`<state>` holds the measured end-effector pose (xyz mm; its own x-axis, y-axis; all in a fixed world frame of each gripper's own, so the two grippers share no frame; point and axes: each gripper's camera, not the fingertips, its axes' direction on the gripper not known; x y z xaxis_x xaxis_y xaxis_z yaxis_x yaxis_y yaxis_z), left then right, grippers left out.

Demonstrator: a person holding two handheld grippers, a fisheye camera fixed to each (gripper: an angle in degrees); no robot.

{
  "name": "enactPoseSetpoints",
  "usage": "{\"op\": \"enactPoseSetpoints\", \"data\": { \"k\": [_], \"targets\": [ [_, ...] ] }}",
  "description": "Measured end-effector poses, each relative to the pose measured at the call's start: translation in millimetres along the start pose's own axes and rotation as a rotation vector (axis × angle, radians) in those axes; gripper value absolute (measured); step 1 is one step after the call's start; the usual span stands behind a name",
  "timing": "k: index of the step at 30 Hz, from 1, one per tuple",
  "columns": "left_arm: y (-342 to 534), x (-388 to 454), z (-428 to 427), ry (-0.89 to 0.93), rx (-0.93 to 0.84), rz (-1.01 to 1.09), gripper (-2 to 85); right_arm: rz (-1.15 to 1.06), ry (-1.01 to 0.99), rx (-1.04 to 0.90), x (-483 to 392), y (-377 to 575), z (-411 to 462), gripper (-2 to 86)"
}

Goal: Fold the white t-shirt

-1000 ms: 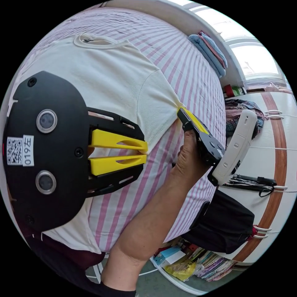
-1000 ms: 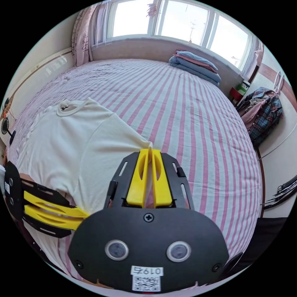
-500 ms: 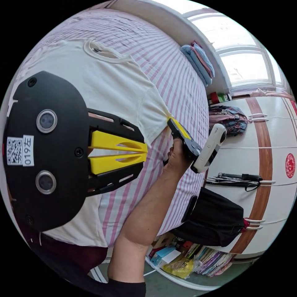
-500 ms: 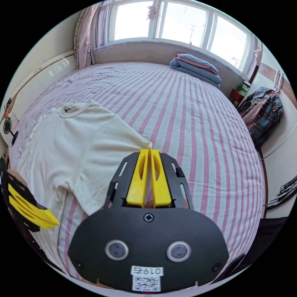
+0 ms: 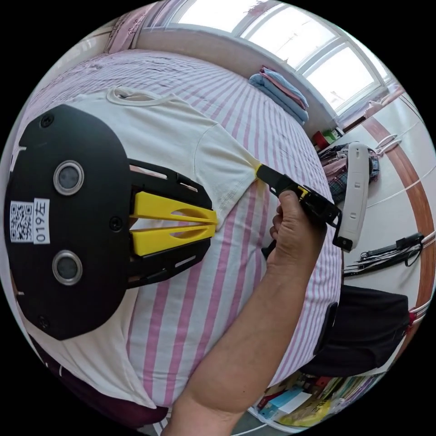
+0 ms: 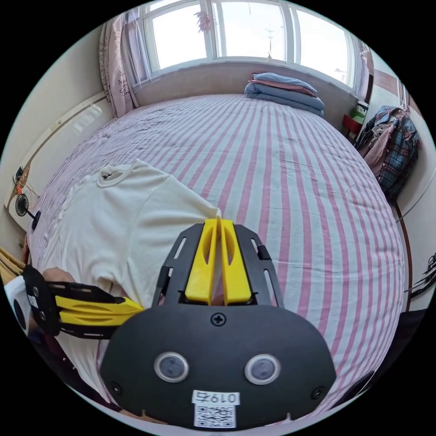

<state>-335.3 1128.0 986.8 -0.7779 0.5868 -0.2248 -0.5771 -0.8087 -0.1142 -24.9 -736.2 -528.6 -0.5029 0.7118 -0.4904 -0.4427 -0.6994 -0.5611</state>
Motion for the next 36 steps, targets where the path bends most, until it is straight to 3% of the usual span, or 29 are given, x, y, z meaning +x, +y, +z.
{"op": "enactPoseSetpoints", "data": {
  "k": [4,9,15,20,24,28,30,33,36],
  "targets": [
    [7,7,-7,-0.008,-0.002,-0.040,0.9,-0.015,-0.027,0.003,8,4,4,4.3],
    [45,13,-61,-0.021,0.118,-0.126,0.9,-0.010,-0.044,0.005,27,12,-5,11.9],
    [192,8,-149,-0.020,0.213,-0.398,0.9,-0.006,-0.097,0.191,29,26,-65,8.6],
    [337,-15,-183,-0.039,0.253,-0.789,0.9,-0.169,-0.185,0.150,-48,-32,-50,8.5],
    [391,-17,-186,-0.056,0.379,-0.883,0.9,-0.334,-0.209,0.038,-146,-110,11,7.9],
    [414,-28,-194,0.067,0.521,-0.955,1.0,-0.441,-0.208,-0.038,-249,-176,74,6.9],
    [418,-27,-198,0.054,0.511,-0.966,1.0,-0.440,-0.187,-0.086,-277,-200,104,6.3],
    [433,-29,-201,-0.094,0.355,-1.057,1.1,-0.389,-0.188,-0.179,-300,-232,151,6.7],
    [443,-34,-198,-0.194,0.222,-1.164,1.2,-0.293,-0.303,-0.274,-300,-252,196,8.2]
  ]
}}
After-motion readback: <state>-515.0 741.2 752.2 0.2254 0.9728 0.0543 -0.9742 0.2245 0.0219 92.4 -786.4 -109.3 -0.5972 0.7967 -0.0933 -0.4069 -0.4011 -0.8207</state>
